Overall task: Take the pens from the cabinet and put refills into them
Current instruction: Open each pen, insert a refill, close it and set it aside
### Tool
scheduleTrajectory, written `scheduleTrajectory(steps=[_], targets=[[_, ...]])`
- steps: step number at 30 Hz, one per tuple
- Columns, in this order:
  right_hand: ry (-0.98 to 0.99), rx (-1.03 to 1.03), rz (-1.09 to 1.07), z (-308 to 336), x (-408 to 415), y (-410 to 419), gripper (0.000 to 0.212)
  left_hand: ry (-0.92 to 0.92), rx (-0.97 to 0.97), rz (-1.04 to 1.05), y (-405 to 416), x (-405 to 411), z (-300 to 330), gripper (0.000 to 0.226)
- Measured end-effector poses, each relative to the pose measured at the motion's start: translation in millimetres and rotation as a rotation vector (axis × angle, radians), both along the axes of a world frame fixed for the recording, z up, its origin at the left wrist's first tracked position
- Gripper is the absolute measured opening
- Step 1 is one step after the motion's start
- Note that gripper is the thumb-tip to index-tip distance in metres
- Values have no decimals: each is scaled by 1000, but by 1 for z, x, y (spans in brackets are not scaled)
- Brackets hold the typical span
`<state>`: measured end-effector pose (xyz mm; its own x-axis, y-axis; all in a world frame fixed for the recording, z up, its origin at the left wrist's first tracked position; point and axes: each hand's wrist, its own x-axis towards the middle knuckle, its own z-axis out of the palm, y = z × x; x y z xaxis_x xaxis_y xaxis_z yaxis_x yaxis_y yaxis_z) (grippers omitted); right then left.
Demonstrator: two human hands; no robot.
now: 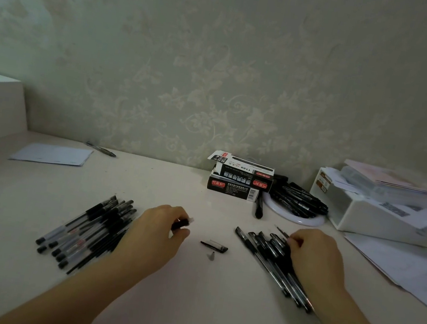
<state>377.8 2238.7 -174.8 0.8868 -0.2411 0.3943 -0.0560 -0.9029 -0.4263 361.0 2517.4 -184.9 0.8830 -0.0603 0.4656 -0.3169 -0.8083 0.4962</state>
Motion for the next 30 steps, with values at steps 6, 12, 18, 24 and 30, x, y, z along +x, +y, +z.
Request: scheduleTrajectory(steps=[6,12,18,24,30], targets=[[49,-14,-5,-1,1,-1,25,12,57,121,8,3,6,11],[-159,12,167,5,-6,18,17,78,206,344,34,3,26,11],[-193,-47,466,-2,-20,60,11,295,328,303,33,-6,34,22],[-186,6,484,-4,-21,62,12,347,467,297,33,-2,26,25],[-128,53,504,-8,-20,66,11,327,471,260,28,-2,19,35]])
